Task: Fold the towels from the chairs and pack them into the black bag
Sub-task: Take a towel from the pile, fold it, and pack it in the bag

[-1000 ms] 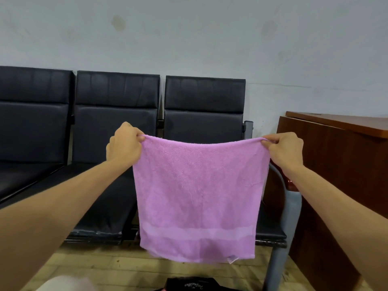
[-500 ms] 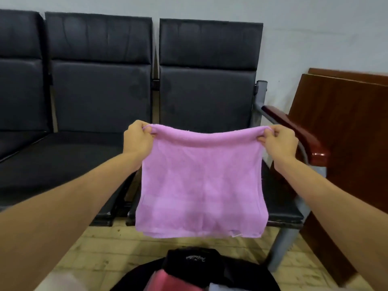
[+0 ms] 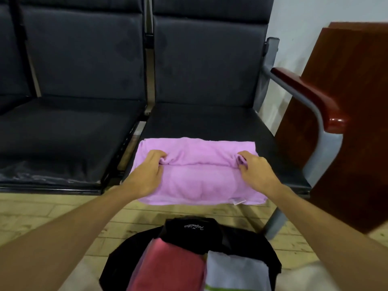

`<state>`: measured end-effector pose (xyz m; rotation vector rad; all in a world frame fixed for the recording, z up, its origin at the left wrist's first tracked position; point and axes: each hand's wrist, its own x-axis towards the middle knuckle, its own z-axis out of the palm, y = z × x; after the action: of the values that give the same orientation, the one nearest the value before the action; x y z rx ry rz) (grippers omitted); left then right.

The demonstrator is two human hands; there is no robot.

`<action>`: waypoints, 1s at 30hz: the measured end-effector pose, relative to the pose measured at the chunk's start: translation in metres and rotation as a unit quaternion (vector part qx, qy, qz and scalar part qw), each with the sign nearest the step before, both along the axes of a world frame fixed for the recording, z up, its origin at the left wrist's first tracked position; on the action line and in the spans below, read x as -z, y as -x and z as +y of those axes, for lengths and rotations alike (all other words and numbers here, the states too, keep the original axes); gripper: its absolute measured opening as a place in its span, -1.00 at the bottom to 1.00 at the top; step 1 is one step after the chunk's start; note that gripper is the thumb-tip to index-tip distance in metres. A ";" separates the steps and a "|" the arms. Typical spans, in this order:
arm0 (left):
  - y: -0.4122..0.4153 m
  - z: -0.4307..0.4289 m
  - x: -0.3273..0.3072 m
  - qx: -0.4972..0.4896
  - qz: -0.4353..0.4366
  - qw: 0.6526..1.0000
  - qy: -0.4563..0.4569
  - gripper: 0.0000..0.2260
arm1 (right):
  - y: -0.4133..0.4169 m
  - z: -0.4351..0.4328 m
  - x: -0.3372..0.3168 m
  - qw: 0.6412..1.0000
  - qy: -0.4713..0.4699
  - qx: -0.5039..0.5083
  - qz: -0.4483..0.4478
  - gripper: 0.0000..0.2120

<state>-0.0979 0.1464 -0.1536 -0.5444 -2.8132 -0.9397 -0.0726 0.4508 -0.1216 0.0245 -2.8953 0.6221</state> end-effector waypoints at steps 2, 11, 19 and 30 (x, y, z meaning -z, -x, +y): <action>0.007 -0.003 0.003 -0.006 0.023 0.999 0.027 -0.72 | 0.009 -0.003 0.006 1.000 -0.006 -0.003 0.014 -0.84; 0.042 -0.007 0.001 -0.032 0.033 0.995 0.091 -0.72 | 0.052 -0.007 0.019 0.999 0.021 0.018 0.030 -0.79; 0.047 -0.008 -0.004 -0.073 0.062 0.995 0.012 -0.83 | 0.052 -0.002 0.010 0.984 0.109 0.053 0.130 -0.81; 0.012 -0.027 -0.035 -0.190 0.105 0.963 -0.162 -0.81 | 0.009 0.000 -0.007 0.977 0.117 0.040 0.173 -0.81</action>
<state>-0.1101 0.1191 -0.1185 -0.0523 -2.3824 -1.1422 -0.0814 0.4507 -0.1144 -0.0147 -2.4630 0.8474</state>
